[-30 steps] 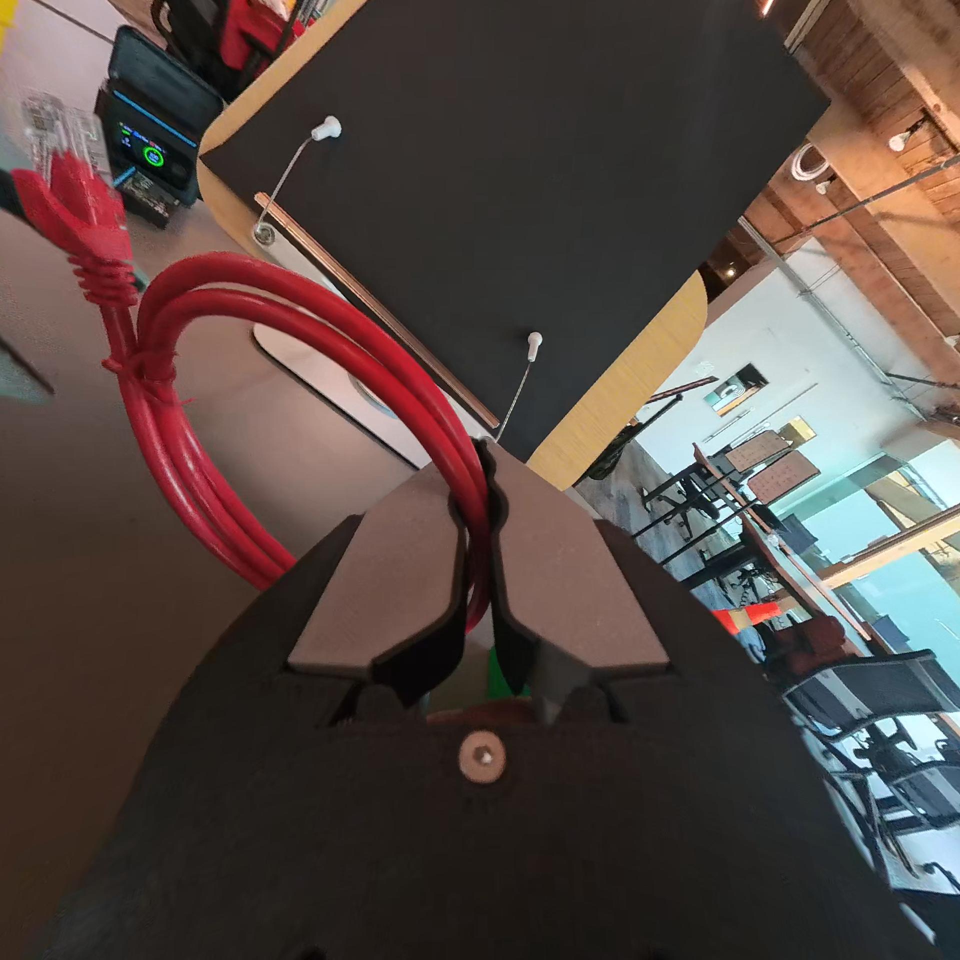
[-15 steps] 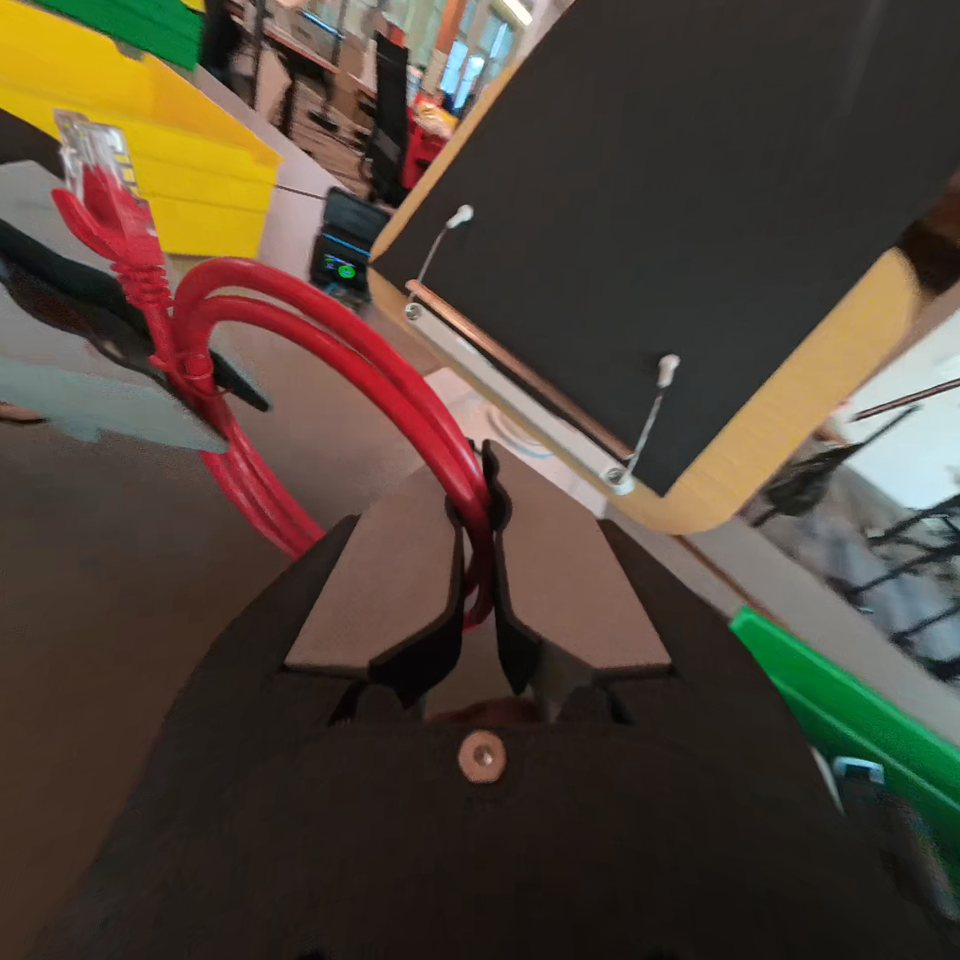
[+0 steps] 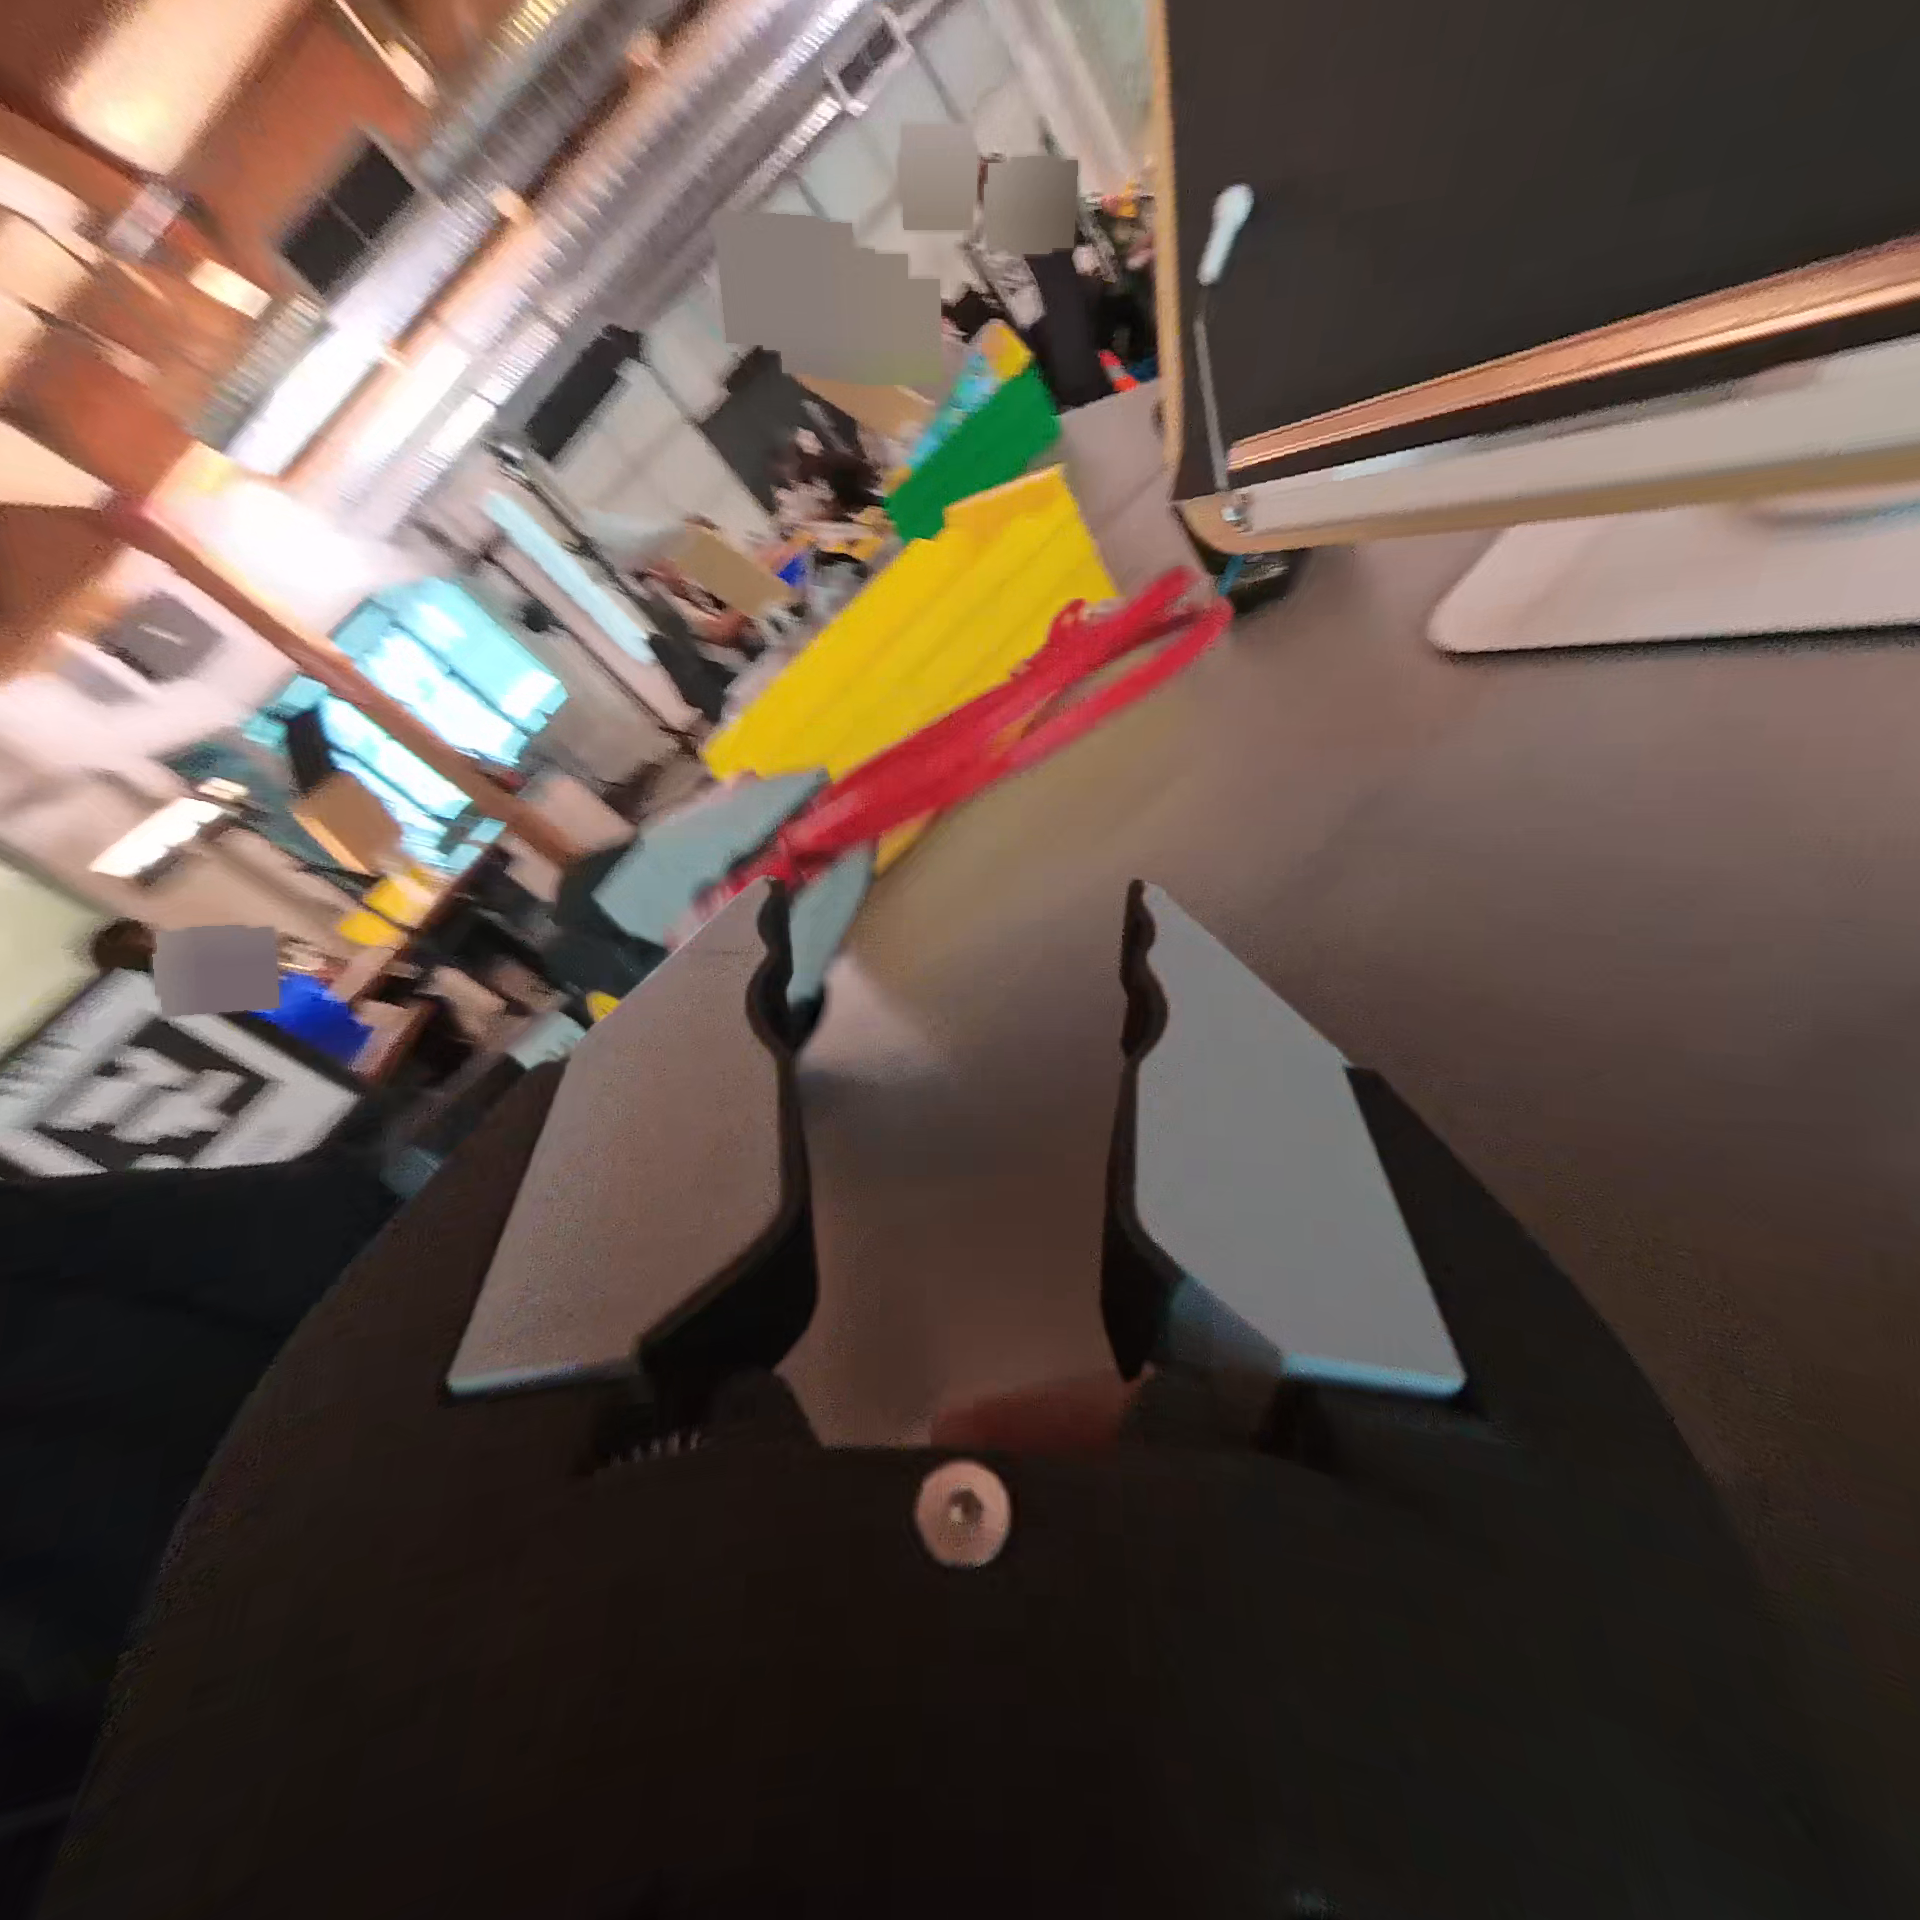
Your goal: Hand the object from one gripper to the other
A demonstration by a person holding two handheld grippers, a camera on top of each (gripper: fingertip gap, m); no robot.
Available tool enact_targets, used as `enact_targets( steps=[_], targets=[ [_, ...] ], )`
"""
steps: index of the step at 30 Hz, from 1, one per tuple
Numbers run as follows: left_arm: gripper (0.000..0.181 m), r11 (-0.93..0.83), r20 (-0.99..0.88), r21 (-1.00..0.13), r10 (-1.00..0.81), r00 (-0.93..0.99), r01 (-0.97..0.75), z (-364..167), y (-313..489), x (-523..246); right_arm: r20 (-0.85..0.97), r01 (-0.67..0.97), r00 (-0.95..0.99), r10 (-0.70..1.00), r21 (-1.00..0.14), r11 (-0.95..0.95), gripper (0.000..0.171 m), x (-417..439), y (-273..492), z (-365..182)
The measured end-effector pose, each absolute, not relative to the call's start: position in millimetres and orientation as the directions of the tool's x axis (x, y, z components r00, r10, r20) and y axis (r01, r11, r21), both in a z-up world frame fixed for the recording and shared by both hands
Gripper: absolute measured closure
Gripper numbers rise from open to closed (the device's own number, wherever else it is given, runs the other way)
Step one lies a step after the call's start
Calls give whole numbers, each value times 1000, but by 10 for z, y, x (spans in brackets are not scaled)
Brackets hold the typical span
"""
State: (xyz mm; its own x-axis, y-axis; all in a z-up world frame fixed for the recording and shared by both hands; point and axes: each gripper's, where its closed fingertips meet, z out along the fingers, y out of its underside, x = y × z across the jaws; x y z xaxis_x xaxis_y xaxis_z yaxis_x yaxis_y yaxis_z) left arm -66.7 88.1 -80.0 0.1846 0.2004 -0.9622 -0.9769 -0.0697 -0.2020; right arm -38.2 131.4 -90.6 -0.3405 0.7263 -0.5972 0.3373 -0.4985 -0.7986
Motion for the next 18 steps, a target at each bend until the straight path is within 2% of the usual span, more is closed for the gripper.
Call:
enact_targets(
  steps=[4,7,8,9,11,13,16,18],
  targets=[
    [170,17,-983,-43,180,45,-999,-899,888,-334,-706,367,-383,595,-708,-604,110,-357,1281,-854],
    [170,40,-983,-29,179,36,-999,-917,879,-248,-702,417,-354,618,-710,-568,138,-366,1250,-993],
    [170,43,-987,-79,135,84,-996,-985,898,-253,-695,413,-354,626,-716,-563,147,-368,1259,-990],
    [169,34,-982,-177,58,178,-984,-1096,928,-280,-675,404,-350,650,-734,-546,155,-364,1279,-991],
    [164,22,-890,-446,-119,440,-895,-1278,948,-302,-586,373,-313,747,-800,-471,166,-363,1360,-1012],
    [157,31,-729,-667,-233,644,-744,-1267,906,-317,-387,315,-218,896,-897,-310,170,-369,1534,-1031],
    [157,-2,-465,-876,-269,844,-483,-1125,882,-514,-88,263,-135,987,-964,-50,171,-357,1616,-946],
    [151,-104,-172,-969,-357,918,-222,-1142,896,-534,88,219,-110,990,-969,110,171,-379,1558,-869]
  ],
)
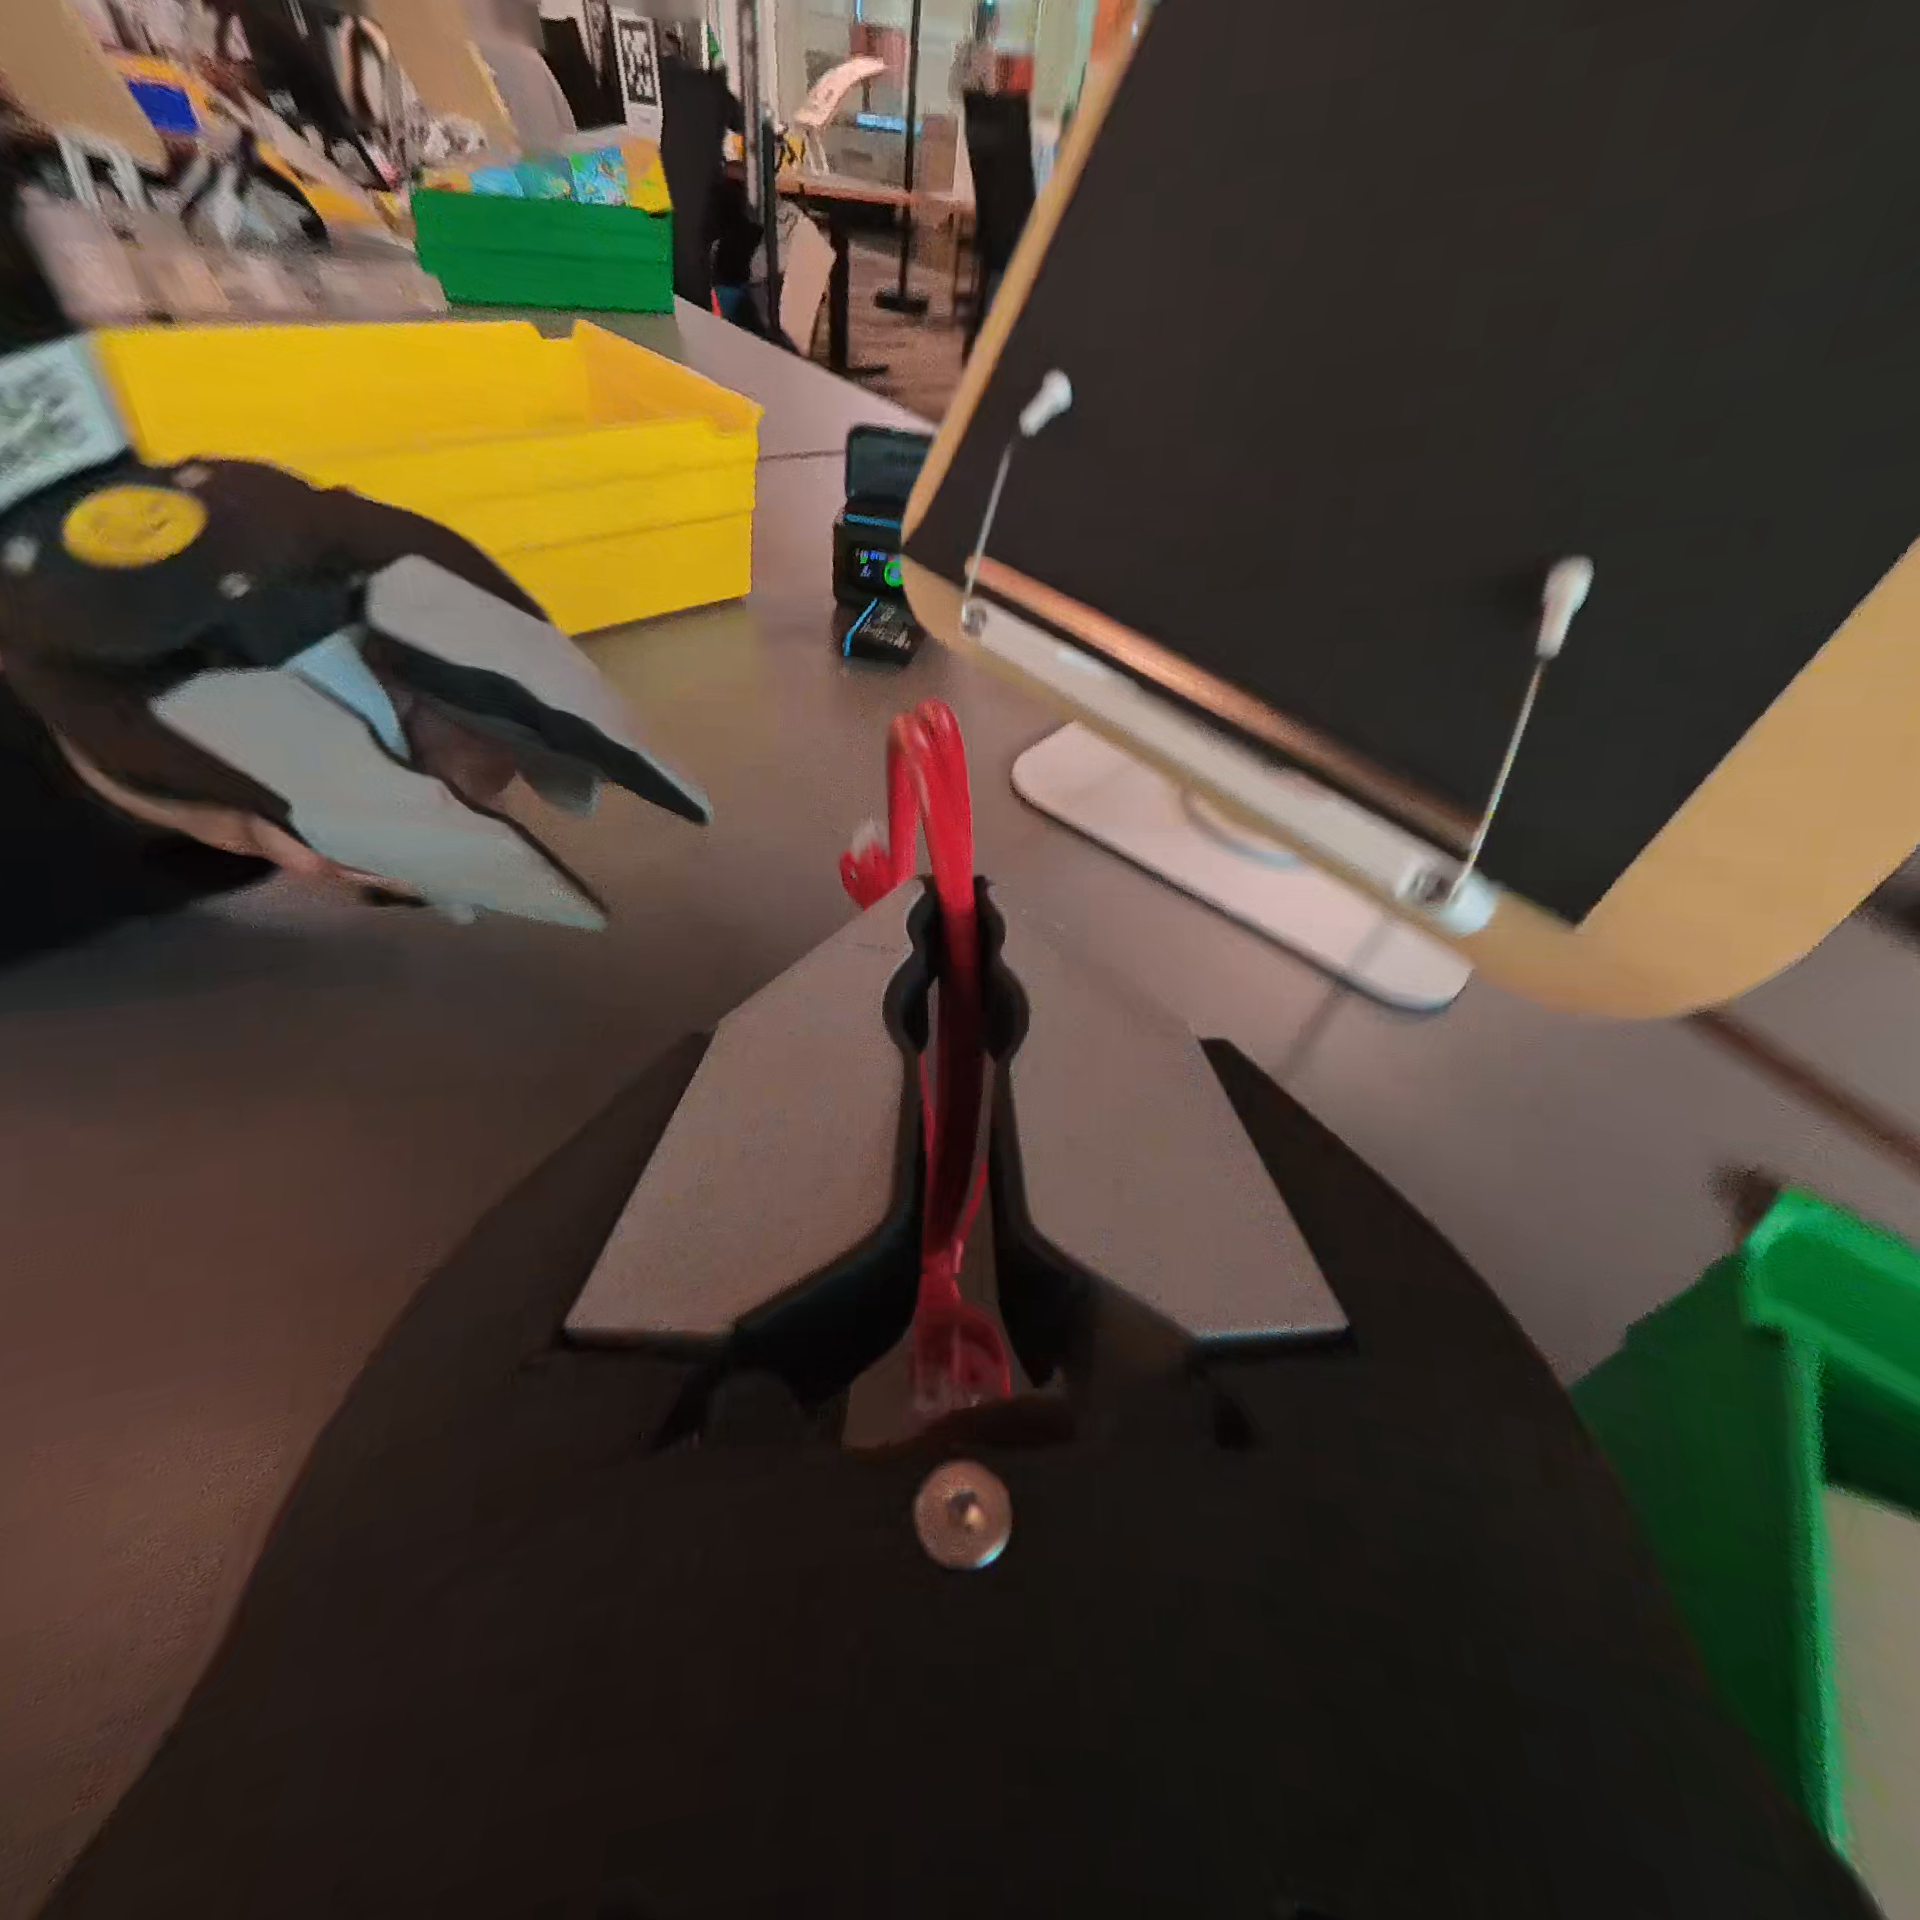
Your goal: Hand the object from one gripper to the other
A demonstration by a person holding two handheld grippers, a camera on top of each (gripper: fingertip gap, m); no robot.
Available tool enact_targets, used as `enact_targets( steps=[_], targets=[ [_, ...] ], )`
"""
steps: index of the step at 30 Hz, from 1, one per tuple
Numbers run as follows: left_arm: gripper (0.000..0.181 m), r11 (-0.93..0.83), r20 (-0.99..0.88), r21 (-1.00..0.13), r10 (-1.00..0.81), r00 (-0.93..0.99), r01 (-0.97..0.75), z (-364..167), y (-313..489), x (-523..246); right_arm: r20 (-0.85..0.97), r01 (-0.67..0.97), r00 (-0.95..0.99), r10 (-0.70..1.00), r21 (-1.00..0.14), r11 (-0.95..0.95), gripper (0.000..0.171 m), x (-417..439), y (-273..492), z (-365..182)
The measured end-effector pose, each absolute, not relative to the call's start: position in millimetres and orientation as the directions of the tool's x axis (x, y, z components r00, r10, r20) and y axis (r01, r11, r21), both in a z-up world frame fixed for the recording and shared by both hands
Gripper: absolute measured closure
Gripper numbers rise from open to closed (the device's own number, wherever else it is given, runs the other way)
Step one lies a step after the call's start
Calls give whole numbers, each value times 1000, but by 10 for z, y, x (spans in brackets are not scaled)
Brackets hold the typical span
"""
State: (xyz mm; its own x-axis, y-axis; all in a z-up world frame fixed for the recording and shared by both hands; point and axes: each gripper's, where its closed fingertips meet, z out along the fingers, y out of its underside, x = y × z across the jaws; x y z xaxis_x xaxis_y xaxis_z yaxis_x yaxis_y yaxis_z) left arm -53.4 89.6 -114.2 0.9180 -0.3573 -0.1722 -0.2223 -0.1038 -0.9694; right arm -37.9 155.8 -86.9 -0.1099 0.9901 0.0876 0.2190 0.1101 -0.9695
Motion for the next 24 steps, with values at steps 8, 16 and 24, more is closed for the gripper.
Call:
enact_targets(
  steps=[8,16,24],
  targets=[
    [127,-246,539,-840,-492,684,484,-877,890,-534,773,150,-1,634,-627,764,170,-479,1077,-831],
    [148,-289,706,-693,-456,541,661,-890,898,-743,989,243,32,146,-149,958,169,-596,753,-998],
    [175,-165,163,-979,-306,938,117,-985,879,-859,730,163,-222,646,-625,763,159,-580,592,-1220]
  ],
)
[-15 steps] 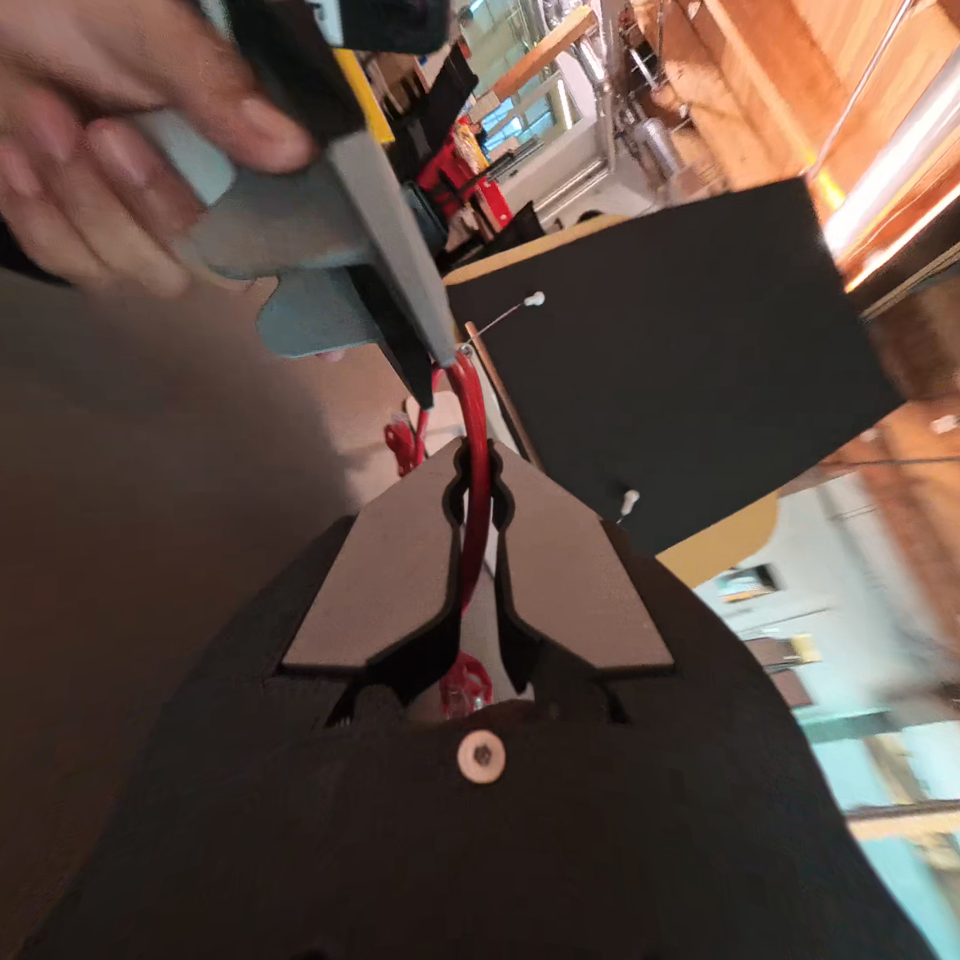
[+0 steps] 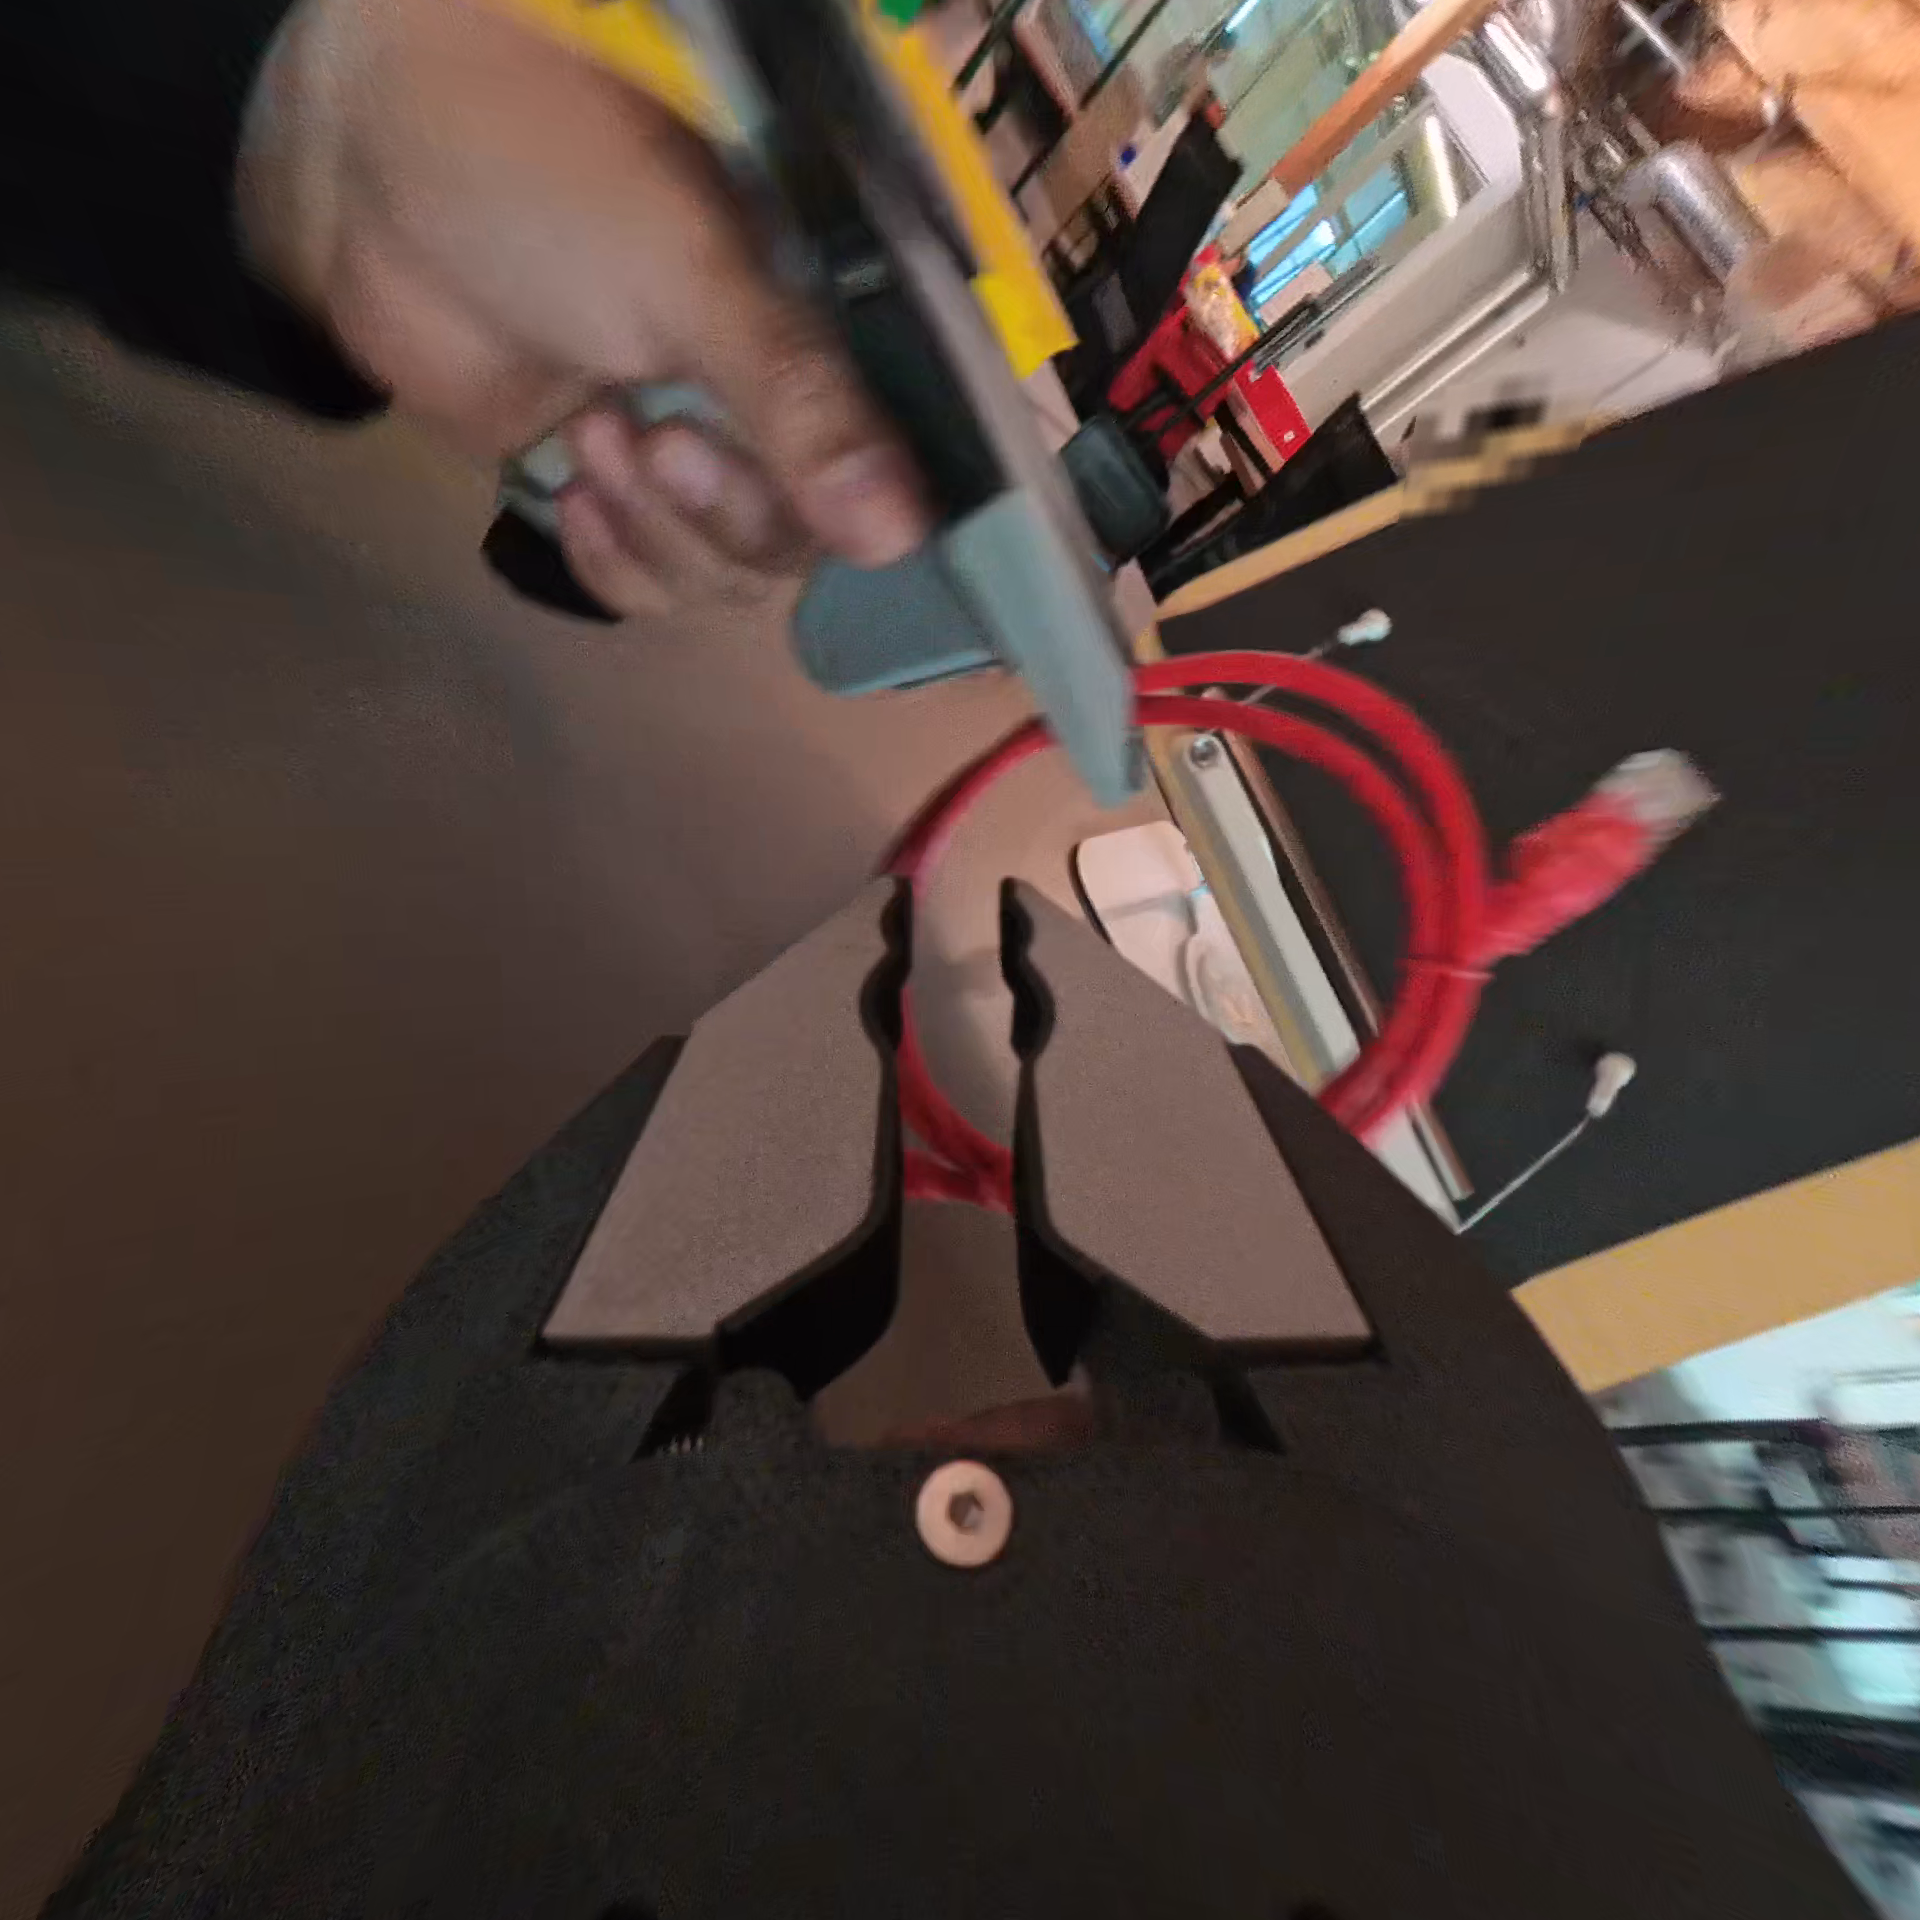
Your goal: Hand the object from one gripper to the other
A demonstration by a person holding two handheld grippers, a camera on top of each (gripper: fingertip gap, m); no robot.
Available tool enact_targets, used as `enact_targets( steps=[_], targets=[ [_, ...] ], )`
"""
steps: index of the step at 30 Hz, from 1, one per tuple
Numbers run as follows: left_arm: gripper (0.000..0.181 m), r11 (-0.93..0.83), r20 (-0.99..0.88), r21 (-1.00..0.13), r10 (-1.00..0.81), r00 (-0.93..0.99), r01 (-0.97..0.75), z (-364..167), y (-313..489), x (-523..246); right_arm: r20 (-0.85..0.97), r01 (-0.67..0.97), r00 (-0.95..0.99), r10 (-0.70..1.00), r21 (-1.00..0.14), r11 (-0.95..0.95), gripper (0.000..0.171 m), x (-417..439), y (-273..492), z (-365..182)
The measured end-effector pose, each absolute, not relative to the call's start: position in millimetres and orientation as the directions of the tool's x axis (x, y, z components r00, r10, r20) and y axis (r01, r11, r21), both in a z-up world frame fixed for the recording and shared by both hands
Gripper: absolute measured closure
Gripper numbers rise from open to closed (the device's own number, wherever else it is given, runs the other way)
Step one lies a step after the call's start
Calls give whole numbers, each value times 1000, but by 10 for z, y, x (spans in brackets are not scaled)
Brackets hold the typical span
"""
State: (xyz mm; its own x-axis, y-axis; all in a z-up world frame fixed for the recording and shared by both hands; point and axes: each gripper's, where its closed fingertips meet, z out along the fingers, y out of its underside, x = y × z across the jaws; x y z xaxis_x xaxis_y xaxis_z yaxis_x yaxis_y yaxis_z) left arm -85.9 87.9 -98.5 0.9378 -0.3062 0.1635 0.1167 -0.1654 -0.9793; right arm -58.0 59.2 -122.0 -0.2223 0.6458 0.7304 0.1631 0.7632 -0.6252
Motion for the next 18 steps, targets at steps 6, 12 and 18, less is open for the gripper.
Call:
enact_targets(
  steps=[6,12,18],
  targets=[
    [175,-77,112,-993,-348,931,90,-813,817,-790,377,162,-112,919,-906,391,161,-429,1255,-843],
    [176,-9,104,-994,-378,920,109,-702,775,-750,19,44,-201,979,-999,28,129,-303,1332,-566],
    [176,13,88,-995,-425,901,104,-658,744,-628,-147,186,-387,910,-979,-79,164,-367,1059,-800]
  ],
)
